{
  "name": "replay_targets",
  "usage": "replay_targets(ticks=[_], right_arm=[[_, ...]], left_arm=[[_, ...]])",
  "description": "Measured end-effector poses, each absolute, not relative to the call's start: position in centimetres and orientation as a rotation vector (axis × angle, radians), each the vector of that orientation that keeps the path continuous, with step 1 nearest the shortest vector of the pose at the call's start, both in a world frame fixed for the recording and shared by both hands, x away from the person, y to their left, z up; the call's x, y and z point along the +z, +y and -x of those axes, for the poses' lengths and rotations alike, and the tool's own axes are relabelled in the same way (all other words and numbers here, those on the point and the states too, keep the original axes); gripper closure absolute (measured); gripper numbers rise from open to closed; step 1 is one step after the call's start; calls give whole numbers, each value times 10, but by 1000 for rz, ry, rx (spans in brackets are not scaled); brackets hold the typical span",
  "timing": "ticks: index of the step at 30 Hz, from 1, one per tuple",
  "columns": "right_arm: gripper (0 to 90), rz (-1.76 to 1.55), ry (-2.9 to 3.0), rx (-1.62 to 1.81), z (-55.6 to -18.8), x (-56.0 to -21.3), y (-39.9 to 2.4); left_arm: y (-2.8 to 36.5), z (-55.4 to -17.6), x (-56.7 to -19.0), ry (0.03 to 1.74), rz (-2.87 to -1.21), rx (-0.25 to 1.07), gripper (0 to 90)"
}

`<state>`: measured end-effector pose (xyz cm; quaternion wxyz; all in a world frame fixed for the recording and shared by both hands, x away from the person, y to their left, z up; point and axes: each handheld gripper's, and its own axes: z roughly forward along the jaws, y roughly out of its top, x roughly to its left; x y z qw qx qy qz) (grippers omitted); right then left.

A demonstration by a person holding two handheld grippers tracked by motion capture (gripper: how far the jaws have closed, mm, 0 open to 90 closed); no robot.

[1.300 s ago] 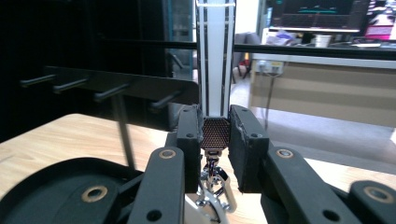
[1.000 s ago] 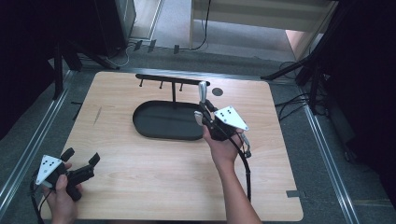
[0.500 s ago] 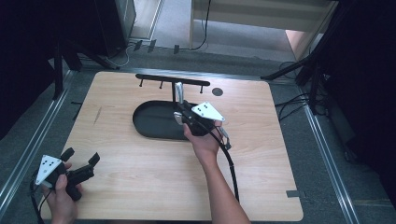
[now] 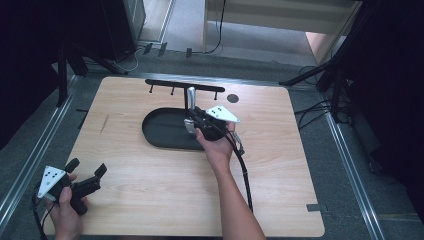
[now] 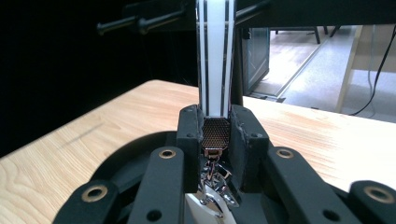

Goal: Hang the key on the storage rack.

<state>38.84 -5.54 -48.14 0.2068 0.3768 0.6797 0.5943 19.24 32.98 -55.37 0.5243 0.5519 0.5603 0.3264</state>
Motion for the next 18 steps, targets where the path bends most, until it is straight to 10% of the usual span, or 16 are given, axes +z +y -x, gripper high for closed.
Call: replay_targets(ticks=[18], right_arm=[[742, -1150, 1868, 1617, -397, -483, -56]], left_arm=[[330, -192, -554, 1337, -1327, 784, 0]])
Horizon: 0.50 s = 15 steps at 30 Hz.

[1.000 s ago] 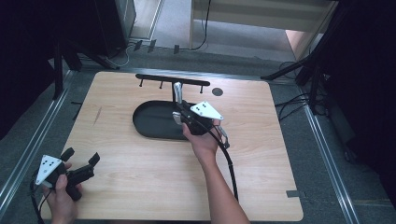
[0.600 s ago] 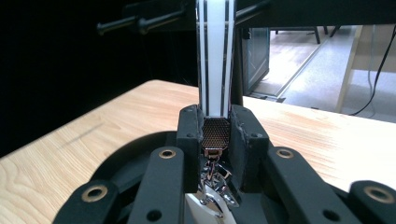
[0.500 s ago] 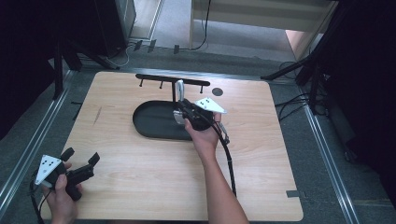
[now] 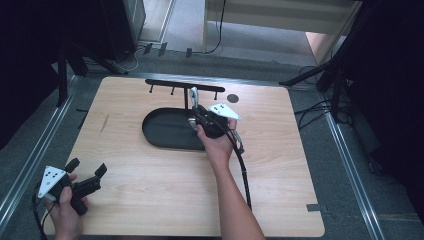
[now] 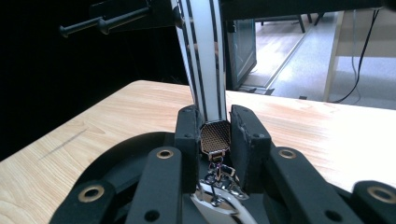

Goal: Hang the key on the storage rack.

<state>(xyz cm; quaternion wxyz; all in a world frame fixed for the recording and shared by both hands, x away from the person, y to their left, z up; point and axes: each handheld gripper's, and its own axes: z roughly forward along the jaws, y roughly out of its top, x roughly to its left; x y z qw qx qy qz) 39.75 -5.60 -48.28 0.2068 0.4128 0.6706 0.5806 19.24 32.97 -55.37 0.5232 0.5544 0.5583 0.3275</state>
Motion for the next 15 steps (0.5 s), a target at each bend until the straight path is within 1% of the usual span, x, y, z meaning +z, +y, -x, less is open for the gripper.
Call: replay_targets(ticks=[4, 8, 10, 15], right_arm=[[738, -1183, 1866, 1643, -399, -484, -55], [742, -1246, 1845, 1598, -402, -487, -58], [727, -1263, 1840, 1581, -403, -488, -59], [620, -1201, 1839, 1520, -399, -489, -58]], left_arm=[[330, -192, -554, 1337, -1325, 782, 0], [330, -192, -554, 1337, -1325, 781, 0], [330, -192, -554, 1337, -1325, 781, 0], [330, -192, -554, 1337, -1324, 780, 0]])
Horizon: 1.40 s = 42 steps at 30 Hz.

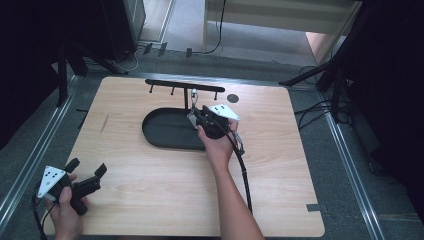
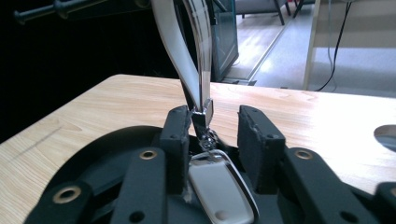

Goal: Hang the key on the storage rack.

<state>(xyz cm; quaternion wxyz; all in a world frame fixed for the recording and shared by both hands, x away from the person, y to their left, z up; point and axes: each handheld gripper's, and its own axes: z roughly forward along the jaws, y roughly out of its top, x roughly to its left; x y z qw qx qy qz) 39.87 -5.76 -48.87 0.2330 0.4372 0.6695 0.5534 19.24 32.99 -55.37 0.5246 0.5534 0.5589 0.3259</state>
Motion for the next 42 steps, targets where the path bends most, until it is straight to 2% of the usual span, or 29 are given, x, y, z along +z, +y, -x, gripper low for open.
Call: replay_targets(ticks=[3, 13, 16, 19, 22, 24, 42], right_arm=[[585, -1181, 1836, 1501, -396, -489, -59], [330, -1051, 1817, 1319, -374, -483, -73], [260, -1112, 1867, 1244, -367, -482, -79], [143, -1127, 1889, 1206, -358, -482, -89], [88, -1112, 1906, 1224, -350, -484, -99], [7, -1132, 1925, 1196, -346, -488, -106], [0, -1214, 1883, 1177, -305, -513, -181]], left_arm=[[330, -193, -554, 1336, -1323, 780, 0], [330, -192, -554, 1337, -1331, 782, 0], [330, -192, -554, 1337, -1330, 783, 0], [329, -192, -554, 1336, -1332, 784, 0], [329, -193, -554, 1337, -1332, 785, 0], [329, -192, -554, 1337, -1333, 786, 0], [328, -192, -553, 1336, -1339, 791, 0]])
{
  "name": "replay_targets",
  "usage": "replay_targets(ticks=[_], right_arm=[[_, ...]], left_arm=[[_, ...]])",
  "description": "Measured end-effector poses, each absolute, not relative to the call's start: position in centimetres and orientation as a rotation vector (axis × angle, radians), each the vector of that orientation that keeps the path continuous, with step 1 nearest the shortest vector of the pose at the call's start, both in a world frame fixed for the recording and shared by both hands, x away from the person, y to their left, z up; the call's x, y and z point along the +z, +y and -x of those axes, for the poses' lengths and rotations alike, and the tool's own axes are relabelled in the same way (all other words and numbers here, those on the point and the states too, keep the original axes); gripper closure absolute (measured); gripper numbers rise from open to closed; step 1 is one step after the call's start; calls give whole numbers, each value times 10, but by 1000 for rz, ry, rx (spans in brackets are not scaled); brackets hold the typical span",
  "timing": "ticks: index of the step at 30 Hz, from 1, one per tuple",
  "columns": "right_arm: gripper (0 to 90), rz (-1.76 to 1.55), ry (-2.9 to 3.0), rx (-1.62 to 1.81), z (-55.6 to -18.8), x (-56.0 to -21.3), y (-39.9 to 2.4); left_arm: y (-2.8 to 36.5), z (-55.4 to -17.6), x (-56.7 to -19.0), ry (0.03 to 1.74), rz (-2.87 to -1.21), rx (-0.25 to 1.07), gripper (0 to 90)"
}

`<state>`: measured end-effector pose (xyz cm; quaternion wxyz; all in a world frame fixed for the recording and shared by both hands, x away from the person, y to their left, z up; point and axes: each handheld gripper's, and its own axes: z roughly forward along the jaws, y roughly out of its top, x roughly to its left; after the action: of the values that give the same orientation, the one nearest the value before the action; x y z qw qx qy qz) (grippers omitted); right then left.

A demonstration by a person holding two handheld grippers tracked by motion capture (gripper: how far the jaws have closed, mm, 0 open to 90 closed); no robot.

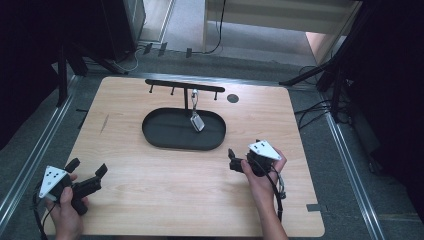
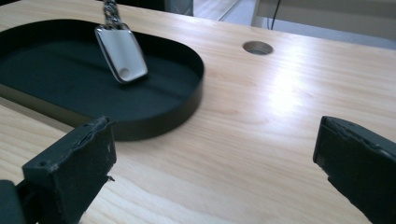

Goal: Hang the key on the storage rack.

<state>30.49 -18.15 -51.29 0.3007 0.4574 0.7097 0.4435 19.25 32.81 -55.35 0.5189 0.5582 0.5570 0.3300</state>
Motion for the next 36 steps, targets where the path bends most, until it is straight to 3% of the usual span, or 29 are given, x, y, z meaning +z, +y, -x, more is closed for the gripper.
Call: replay_targets(ticks=[36], right_arm=[[0, -1352, 1687, 1118, -234, -542, -318]], left_arm=[[327, -192, -553, 1341, -1344, 801, 0]])
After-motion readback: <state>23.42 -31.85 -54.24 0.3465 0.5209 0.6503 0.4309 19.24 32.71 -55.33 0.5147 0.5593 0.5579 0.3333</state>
